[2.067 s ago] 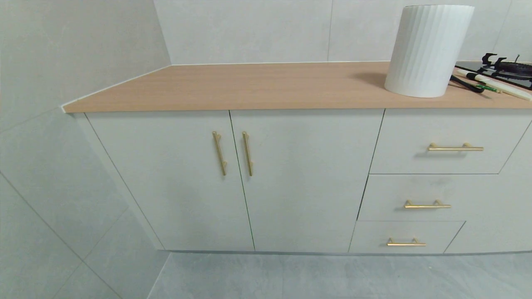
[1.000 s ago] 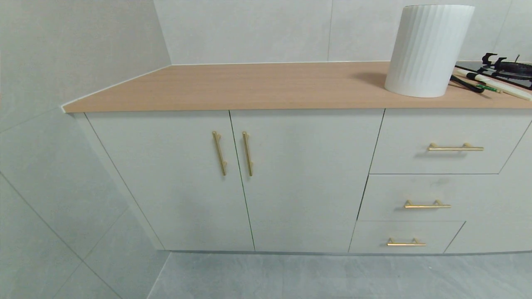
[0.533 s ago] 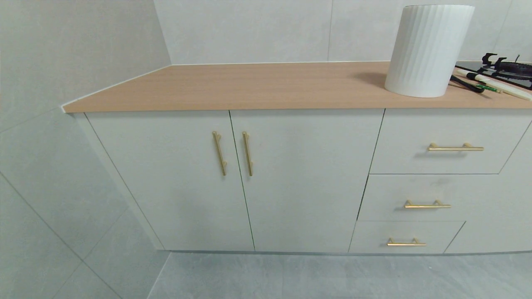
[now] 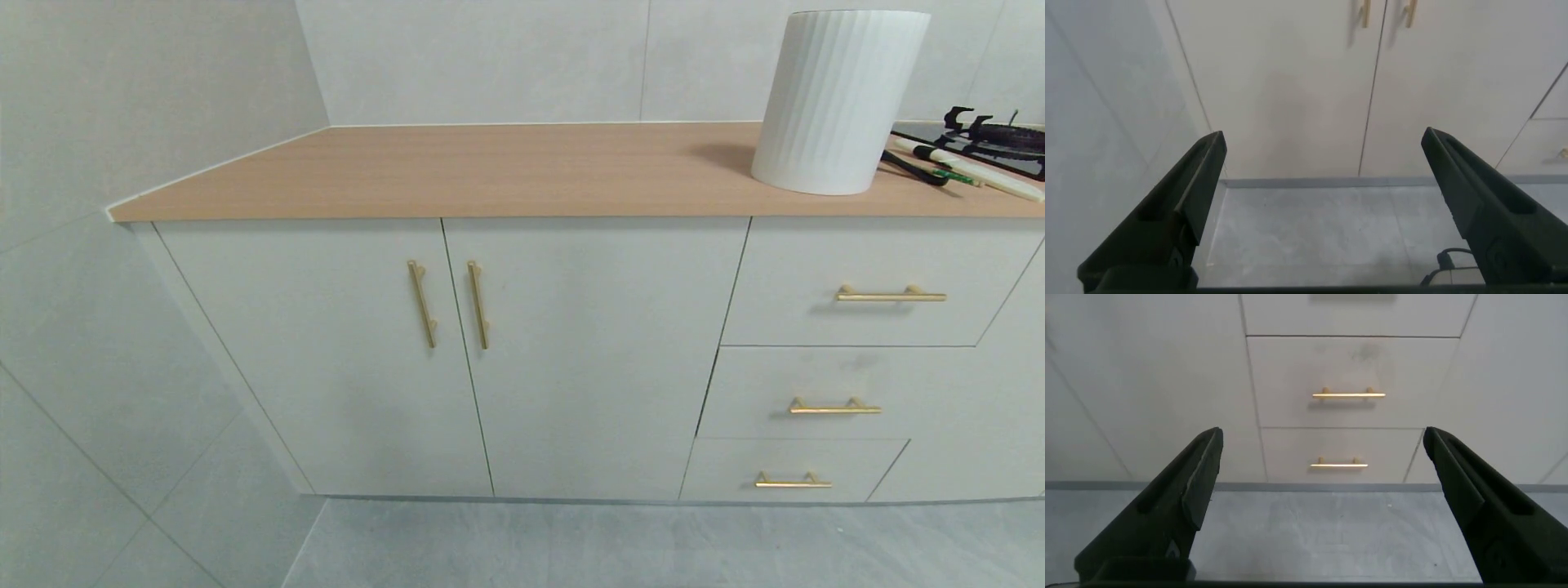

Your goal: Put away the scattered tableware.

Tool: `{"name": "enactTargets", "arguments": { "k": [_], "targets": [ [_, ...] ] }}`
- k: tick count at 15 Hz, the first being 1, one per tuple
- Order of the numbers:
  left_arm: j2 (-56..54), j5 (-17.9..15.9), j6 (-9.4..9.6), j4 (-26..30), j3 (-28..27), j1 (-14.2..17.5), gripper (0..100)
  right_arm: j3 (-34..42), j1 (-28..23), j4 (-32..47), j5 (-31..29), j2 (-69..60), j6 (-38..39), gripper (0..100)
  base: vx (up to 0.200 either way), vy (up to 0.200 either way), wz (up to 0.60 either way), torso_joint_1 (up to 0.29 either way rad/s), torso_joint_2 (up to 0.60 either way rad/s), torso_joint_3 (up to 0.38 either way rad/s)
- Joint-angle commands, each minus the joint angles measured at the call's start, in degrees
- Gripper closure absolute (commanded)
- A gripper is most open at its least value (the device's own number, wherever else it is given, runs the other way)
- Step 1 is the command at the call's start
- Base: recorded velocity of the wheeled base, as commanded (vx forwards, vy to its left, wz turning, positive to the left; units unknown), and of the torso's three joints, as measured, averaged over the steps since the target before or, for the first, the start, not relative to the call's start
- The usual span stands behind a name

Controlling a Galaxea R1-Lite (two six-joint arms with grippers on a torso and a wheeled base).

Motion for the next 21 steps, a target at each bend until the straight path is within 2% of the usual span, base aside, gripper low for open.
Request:
{"name": "enactTargets", "arguments": {
  "k": [1, 15, 21],
  "targets": [
    [0.0, 0.0, 0.02, 0.0, 0.0, 0.1, 0, 0.0, 0.0, 0.0, 0.0, 0.1, 0.0, 0, 0.0, -0.2, 0.0, 0.002, 0.0, 0.007],
    [0.0, 0.0, -0.07, -0.1, 0.0, 0.1, 0, 0.0, 0.0, 0.0, 0.0, 0.1, 0.0, 0, 0.0, -0.2, 0.0, 0.001, 0.0, 0.002],
    [0.0, 0.0, -0.07, -0.1, 0.0, 0.1, 0, 0.0, 0.0, 0.0, 0.0, 0.1, 0.0, 0, 0.0, 0.0, 0.0, 0.0, 0.0, 0.0]
  ]
}}
